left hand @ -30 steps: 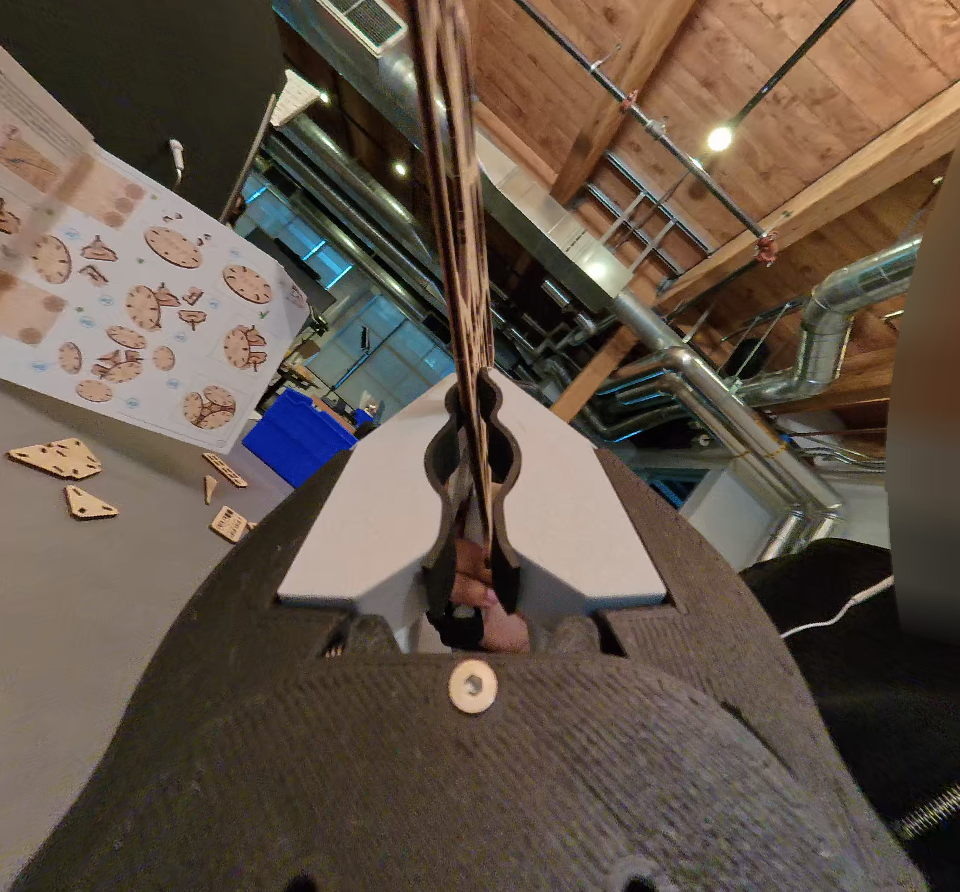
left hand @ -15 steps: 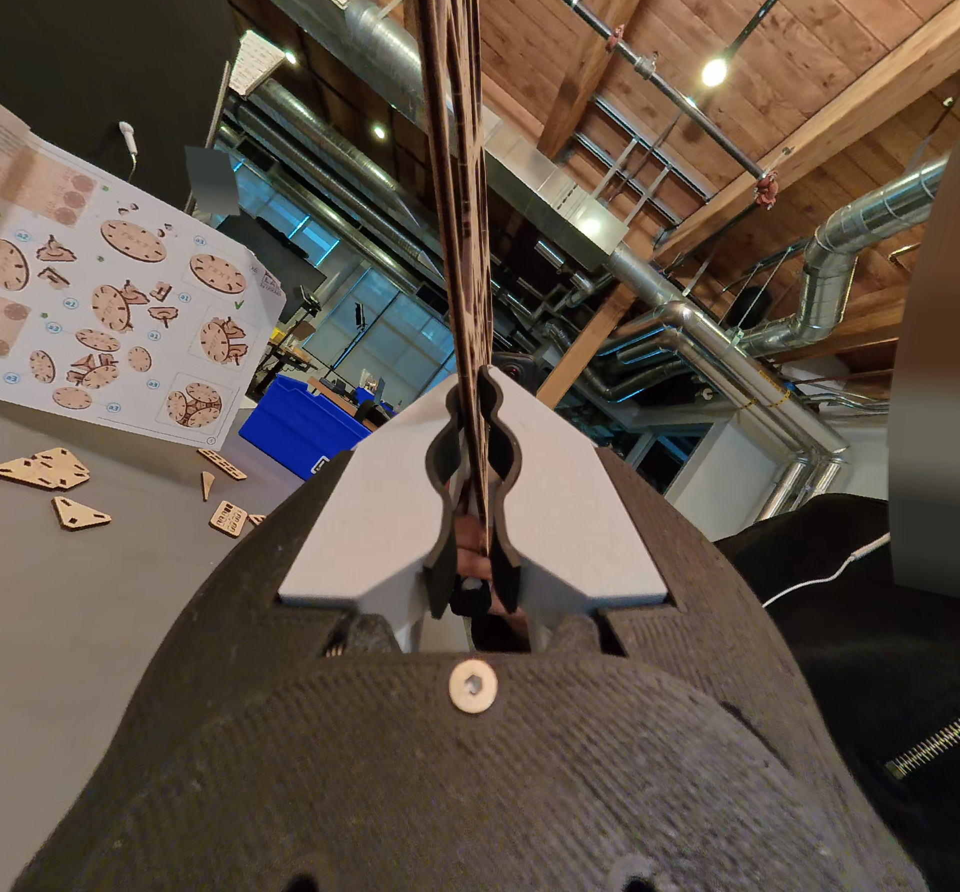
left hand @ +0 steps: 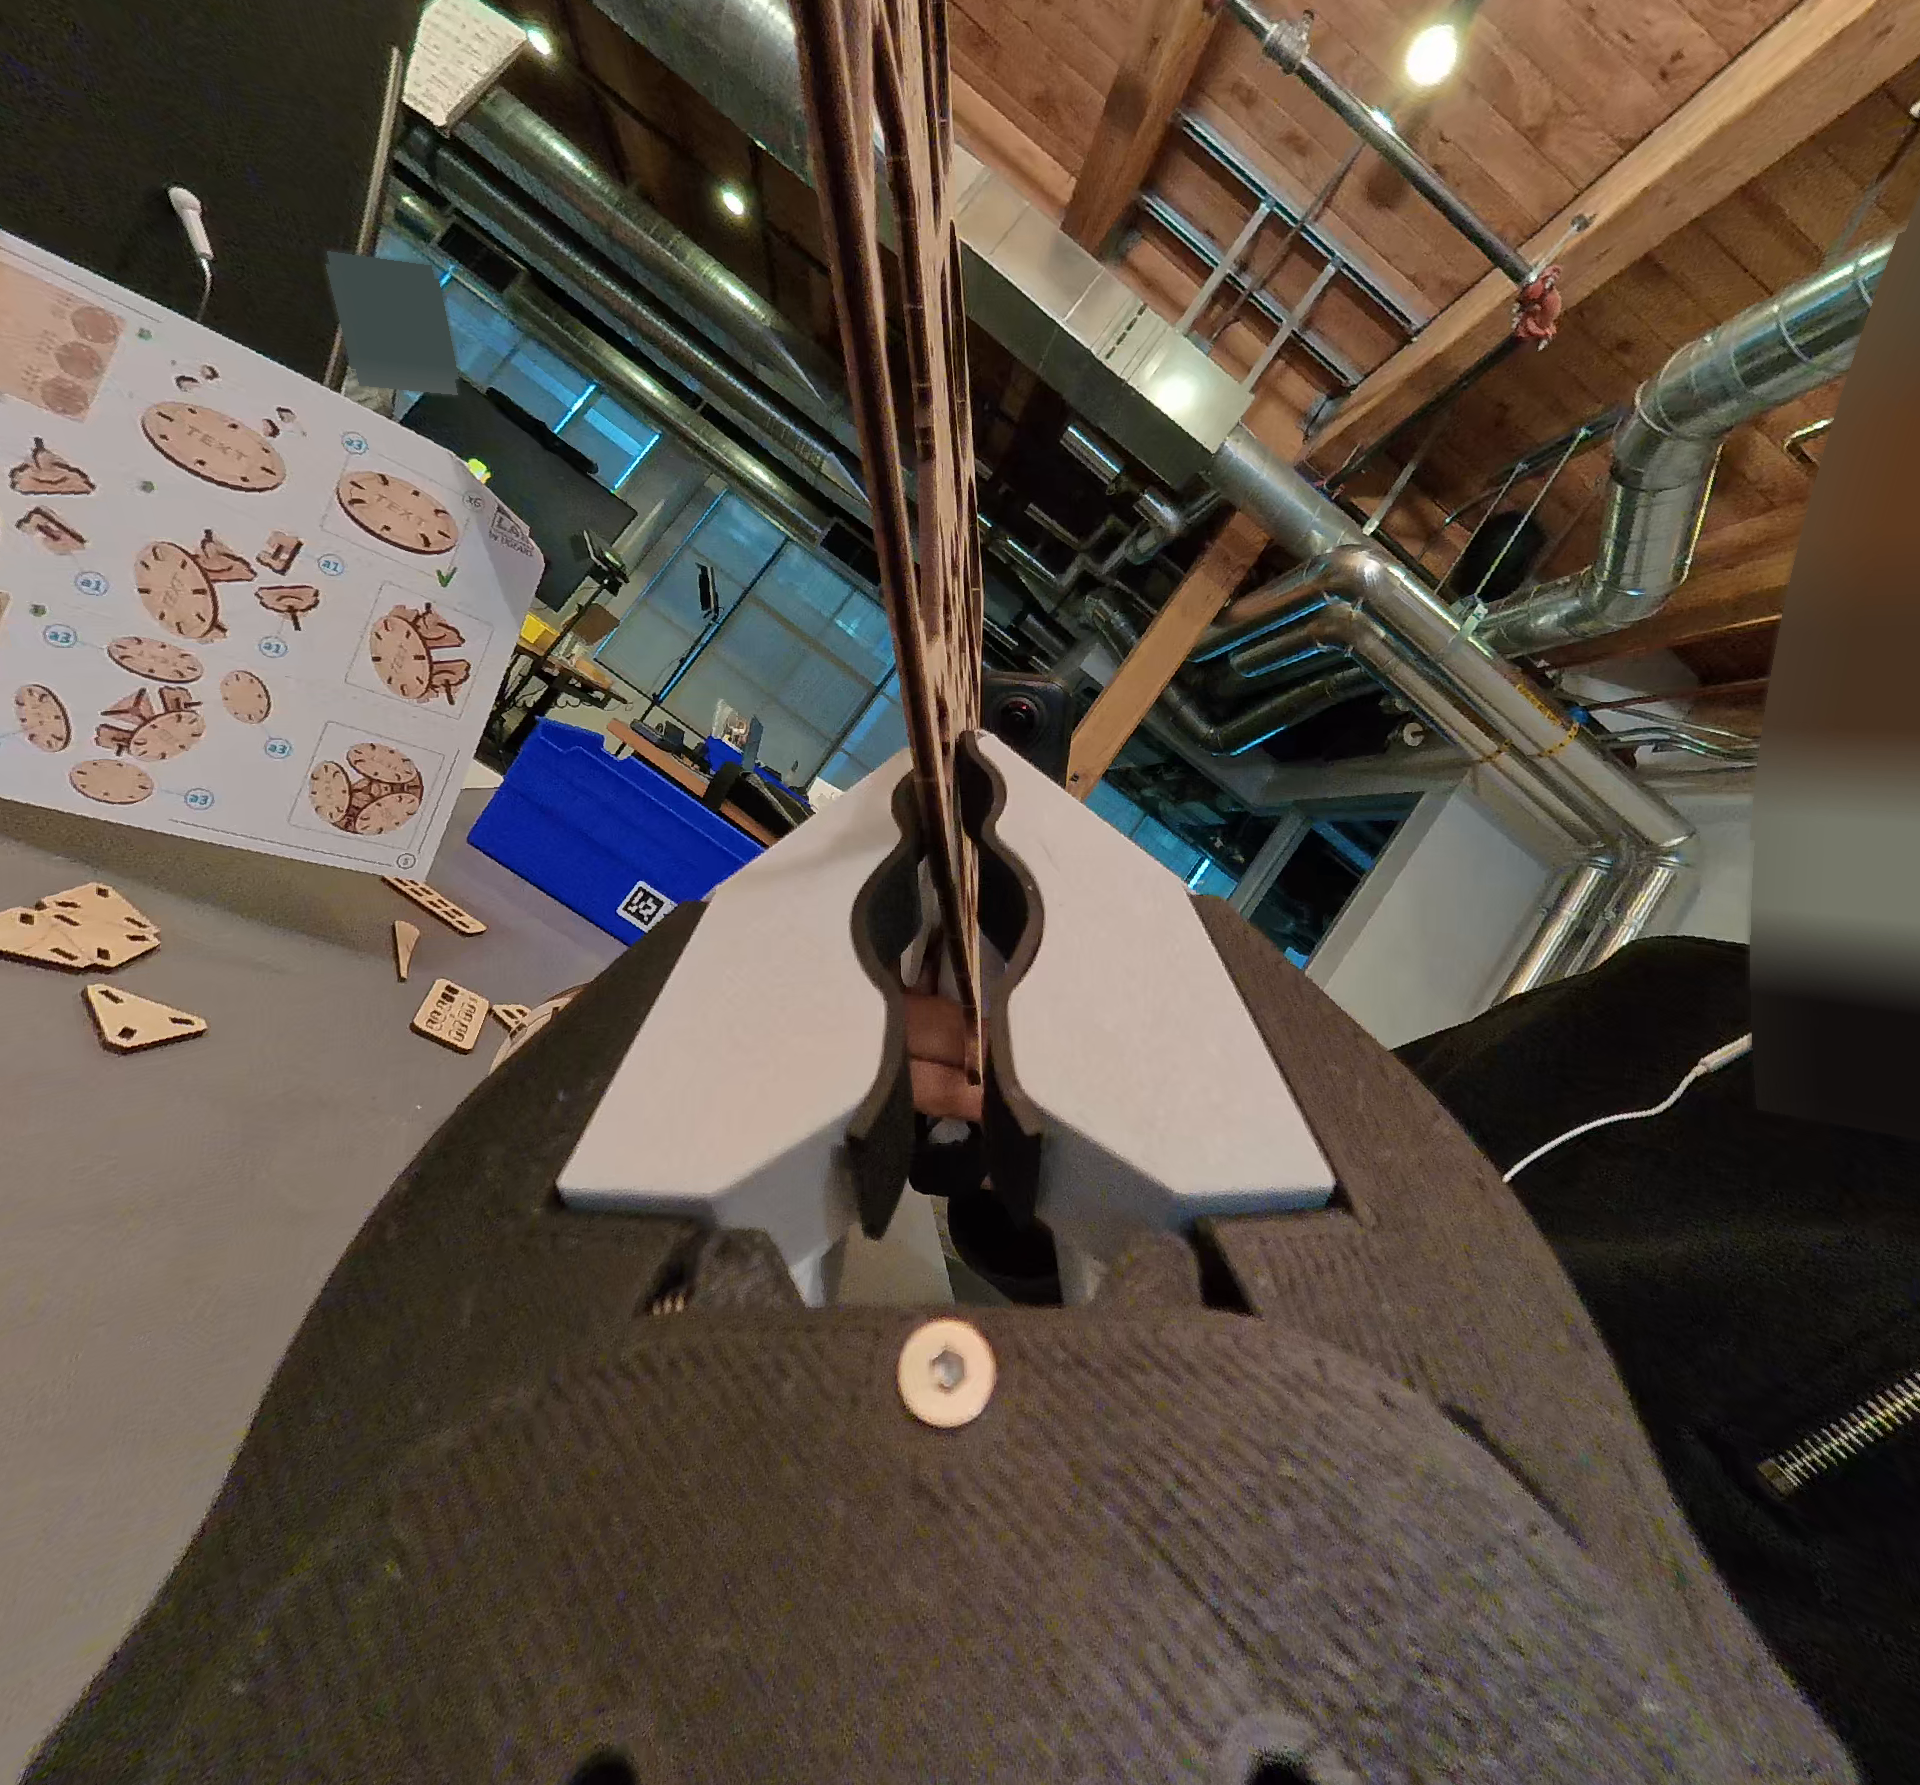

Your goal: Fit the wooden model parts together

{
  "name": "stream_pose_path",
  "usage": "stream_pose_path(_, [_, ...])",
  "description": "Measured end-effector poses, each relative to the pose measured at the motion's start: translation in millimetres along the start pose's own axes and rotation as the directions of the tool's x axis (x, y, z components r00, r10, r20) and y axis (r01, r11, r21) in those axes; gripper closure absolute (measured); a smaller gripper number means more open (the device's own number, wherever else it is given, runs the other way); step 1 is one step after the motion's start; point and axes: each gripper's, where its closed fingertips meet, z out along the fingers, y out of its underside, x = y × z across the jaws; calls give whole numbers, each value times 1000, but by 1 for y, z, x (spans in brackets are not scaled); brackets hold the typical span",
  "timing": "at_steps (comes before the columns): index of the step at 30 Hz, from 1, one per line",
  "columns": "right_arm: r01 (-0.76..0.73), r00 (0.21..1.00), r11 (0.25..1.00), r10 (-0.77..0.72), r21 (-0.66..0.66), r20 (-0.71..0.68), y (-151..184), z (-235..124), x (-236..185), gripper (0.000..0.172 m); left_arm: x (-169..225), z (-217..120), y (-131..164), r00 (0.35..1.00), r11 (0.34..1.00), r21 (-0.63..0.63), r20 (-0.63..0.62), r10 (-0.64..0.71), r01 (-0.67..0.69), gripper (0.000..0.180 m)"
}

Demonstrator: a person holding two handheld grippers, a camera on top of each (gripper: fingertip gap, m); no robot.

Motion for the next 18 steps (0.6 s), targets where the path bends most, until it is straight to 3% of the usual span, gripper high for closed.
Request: stream_pose_path(18, [-3, 1000, 1000, 3, -2, -3, 3, 1, 4, 169, -3, -2, 2, 1000, 1000, -22, 16, 16, -16, 179])
